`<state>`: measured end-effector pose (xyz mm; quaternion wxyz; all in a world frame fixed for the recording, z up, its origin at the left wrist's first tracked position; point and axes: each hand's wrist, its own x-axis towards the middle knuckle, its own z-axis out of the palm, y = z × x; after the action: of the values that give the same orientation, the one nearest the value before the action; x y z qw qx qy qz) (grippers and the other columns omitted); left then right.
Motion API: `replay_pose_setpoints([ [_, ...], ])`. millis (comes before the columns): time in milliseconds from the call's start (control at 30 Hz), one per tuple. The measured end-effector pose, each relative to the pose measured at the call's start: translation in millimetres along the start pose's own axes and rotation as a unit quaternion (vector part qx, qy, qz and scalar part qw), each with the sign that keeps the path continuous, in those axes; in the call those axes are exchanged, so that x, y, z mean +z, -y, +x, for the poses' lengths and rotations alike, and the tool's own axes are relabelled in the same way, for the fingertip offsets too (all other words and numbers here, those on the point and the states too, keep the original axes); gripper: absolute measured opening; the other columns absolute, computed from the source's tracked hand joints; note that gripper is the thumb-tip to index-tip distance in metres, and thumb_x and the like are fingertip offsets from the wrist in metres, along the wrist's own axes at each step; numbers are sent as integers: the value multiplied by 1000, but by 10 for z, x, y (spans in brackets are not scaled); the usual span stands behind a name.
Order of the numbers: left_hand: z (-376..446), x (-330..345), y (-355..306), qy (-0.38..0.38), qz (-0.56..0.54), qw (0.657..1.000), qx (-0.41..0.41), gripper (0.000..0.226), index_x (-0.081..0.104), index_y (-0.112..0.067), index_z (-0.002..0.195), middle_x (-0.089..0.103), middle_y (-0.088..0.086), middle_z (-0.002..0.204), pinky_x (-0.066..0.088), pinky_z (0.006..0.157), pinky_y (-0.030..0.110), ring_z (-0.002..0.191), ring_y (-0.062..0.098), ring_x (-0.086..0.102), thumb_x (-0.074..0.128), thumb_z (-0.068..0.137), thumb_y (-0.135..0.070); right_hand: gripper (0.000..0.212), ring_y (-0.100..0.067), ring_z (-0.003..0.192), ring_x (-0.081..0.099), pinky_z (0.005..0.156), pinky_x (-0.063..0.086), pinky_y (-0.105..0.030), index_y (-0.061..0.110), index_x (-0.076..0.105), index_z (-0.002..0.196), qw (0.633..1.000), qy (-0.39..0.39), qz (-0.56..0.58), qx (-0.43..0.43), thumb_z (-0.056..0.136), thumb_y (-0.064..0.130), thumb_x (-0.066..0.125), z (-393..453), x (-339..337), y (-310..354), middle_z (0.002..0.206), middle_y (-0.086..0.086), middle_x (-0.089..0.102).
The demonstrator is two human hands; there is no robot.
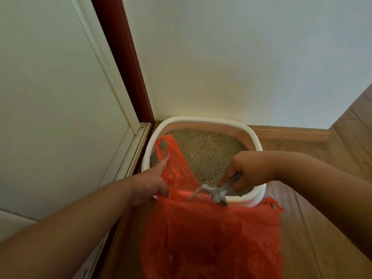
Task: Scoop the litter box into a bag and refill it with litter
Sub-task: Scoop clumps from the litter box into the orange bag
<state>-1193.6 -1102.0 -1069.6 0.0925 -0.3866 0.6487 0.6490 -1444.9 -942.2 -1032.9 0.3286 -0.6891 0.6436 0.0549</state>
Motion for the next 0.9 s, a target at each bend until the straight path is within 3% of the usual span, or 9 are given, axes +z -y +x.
replay_pose_setpoints([
  [67,-3,6,-10,-1,4,1000,-1,130,-3,-50,160,36,7,157,53,99,60,118,28,62,60,77,27,40,3,87,60,73,44,-10,41,69,128,998,-1,-56,2,91,26,68,10,-74,131,110,18,74],
  [233,-1,-9,-6,-3,10,1000,0,130,-3,-51,159,42,2,145,52,99,63,117,31,64,60,76,27,37,1,92,60,83,47,-20,38,70,127,996,8,-85,8,92,30,67,33,-107,283,114,17,74],
  [333,-11,-13,-13,-7,10,1000,-2,129,-2,-49,160,43,2,143,52,99,63,116,30,65,59,76,27,32,2,88,60,82,48,-20,39,73,121,998,3,-47,29,90,36,67,55,-95,306,109,18,75],
  [433,-8,-12,-14,-11,7,1000,-2,127,-1,-47,160,49,-3,130,54,98,59,114,28,65,58,77,27,25,-6,78,72,73,55,-23,38,77,111,996,-19,72,56,88,32,69,17,-159,89,86,13,77],
  [500,-1,-18,-9,-17,8,1000,-2,126,-1,-47,160,51,-2,132,56,97,57,116,29,64,59,77,26,24,-15,65,67,60,53,-29,32,79,108,977,-56,191,83,90,20,67,-32,-181,-139,76,1,75],
  [567,9,-20,9,-29,18,999,-3,126,0,-47,161,49,3,142,57,95,57,117,29,64,60,76,24,21,-14,53,50,46,39,-25,19,77,107,936,-95,318,115,92,12,65,-68,-110,-359,70,-8,67],
  [667,27,-34,43,-38,38,998,-10,123,1,-44,162,47,6,148,58,95,53,116,28,64,60,76,21,18,-11,46,38,43,27,-22,-3,62,109,859,-136,468,159,93,7,60,-32,135,-577,70,-11,64],
  [733,35,-40,54,-41,45,998,-13,120,3,-42,162,45,4,147,59,95,49,114,26,64,60,77,20,15,-12,49,40,46,28,-25,2,59,105,832,-172,488,198,93,11,60,52,322,-675,72,-10,66],
  [900,64,-5,42,-53,73,996,-11,119,5,-43,162,37,8,158,59,92,50,109,24,66,61,78,19,14,-12,51,47,49,38,-26,5,64,97,807,-218,465,291,96,17,58,252,628,-767,67,-4,70],
])
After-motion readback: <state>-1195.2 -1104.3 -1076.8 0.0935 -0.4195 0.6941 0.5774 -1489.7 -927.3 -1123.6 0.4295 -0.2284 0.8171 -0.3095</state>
